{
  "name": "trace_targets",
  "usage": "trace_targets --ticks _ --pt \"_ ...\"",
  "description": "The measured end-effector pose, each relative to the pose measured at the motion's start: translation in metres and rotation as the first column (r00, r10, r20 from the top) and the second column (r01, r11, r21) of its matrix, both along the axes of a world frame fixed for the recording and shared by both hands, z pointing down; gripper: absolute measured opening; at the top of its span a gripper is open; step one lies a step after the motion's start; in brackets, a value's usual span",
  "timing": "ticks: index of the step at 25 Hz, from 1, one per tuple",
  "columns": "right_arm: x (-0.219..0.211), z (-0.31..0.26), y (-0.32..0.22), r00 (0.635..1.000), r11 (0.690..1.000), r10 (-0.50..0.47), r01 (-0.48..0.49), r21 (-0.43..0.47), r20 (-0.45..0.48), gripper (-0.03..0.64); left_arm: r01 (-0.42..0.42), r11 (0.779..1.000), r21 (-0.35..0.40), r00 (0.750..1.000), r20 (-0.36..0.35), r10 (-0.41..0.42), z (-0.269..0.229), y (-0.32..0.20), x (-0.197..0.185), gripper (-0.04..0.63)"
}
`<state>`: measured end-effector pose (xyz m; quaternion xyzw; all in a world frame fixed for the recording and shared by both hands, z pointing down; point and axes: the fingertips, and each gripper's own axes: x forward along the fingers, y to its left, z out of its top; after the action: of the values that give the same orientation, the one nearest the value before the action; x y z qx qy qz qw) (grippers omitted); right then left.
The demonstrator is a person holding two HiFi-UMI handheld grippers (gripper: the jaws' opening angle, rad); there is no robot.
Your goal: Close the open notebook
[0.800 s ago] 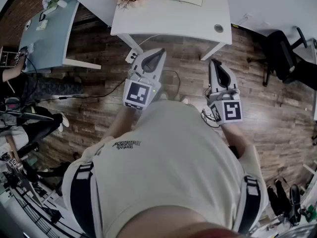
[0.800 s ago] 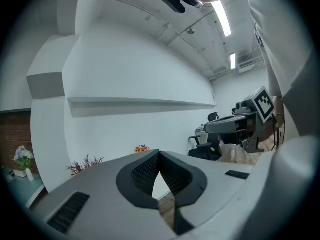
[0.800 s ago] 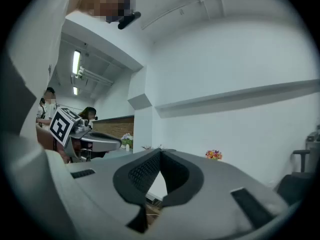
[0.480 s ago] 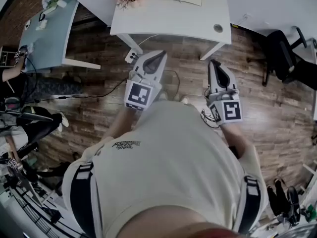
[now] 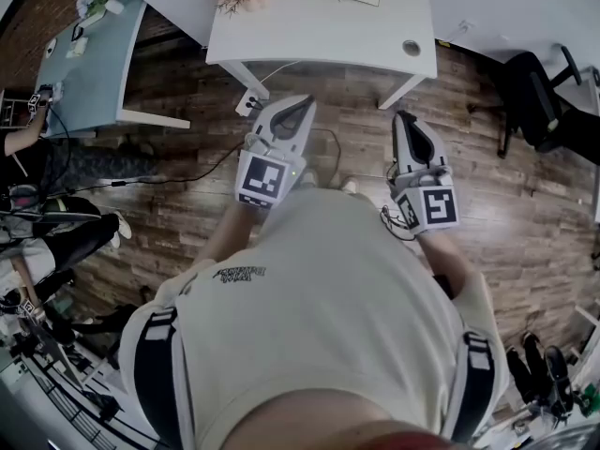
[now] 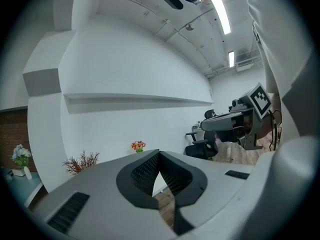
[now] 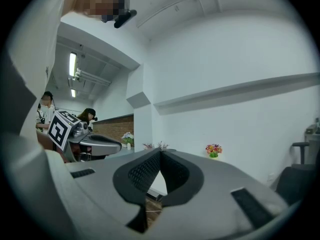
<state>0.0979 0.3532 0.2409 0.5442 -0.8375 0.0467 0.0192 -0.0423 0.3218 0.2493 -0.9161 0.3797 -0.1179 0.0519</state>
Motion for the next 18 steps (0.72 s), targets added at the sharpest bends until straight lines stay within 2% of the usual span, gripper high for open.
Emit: trace_targets --ticks 14,18 --pt "0.020 0.003 -0.013 0.998 0.999 -0.038 0.038 0.008 0.046 0.002 0.034 0.999 0.007 0.999 0.034 -0.034 0.006 -0.005 0.022 0.014" --pt "0.030 0.005 -0.017 0.996 0.998 -0.065 0.065 0.009 0.055 0.002 0.068 0.998 0.006 0.997 0.035 -0.068 0.009 -0.006 0.031 0.014"
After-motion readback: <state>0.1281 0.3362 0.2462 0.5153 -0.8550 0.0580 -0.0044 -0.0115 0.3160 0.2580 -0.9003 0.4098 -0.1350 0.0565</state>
